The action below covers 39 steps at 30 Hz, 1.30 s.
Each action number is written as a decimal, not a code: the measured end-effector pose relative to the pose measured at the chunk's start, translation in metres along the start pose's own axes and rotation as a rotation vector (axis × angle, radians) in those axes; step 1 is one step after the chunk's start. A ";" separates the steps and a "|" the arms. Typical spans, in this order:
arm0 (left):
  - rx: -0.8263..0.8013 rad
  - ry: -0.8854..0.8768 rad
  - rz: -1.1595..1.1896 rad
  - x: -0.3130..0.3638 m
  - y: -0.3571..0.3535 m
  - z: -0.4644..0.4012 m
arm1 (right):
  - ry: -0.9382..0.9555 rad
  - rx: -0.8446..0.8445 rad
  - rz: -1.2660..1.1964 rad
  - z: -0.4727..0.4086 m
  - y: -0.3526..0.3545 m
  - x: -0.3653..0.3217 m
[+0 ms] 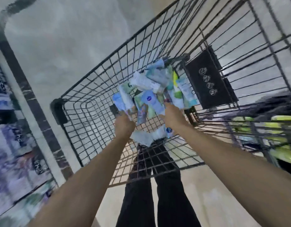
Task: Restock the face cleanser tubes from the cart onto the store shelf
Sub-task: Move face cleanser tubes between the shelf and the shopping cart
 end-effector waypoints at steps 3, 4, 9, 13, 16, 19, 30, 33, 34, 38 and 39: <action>0.086 0.059 0.105 -0.017 -0.015 -0.030 | -0.011 0.020 0.008 -0.035 -0.020 0.002; 0.103 0.085 0.129 -0.018 -0.017 -0.034 | -0.009 0.029 0.013 -0.044 -0.025 0.002; 0.142 0.163 0.287 -0.031 -0.039 -0.053 | 0.021 0.097 0.135 -0.077 -0.044 -0.001; 0.192 0.195 0.317 -0.042 -0.042 -0.061 | 0.040 0.127 0.176 -0.088 -0.047 -0.001; 0.178 0.228 0.388 -0.049 -0.040 -0.065 | 0.042 0.114 0.106 -0.087 -0.045 0.003; 0.087 0.318 0.559 -0.062 -0.039 -0.056 | 0.008 0.085 -0.001 -0.074 -0.036 0.003; -0.348 0.109 1.281 0.007 0.047 0.051 | -0.079 0.085 -0.741 0.045 0.044 -0.015; -0.462 -0.079 1.239 0.056 0.083 0.088 | -0.088 0.144 -0.901 0.098 0.078 -0.018; -0.490 -0.132 1.219 0.071 0.093 0.099 | -0.085 0.158 -0.955 0.117 0.089 -0.018; -0.576 -0.327 1.056 0.136 0.127 0.156 | -0.061 0.272 -1.117 0.195 0.128 -0.008; -0.600 -0.378 1.015 0.153 0.133 0.172 | -0.054 0.305 -1.148 0.215 0.136 -0.004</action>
Point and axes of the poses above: each hand's wrist, its own z-axis away from the middle knuckle, its own y-axis out of the back of the hand, x = y × z, the point moved 9 cm from there along -z, towards the middle knuckle, and after that the axes turned 6 degrees about -y, right-handed, at the moved point
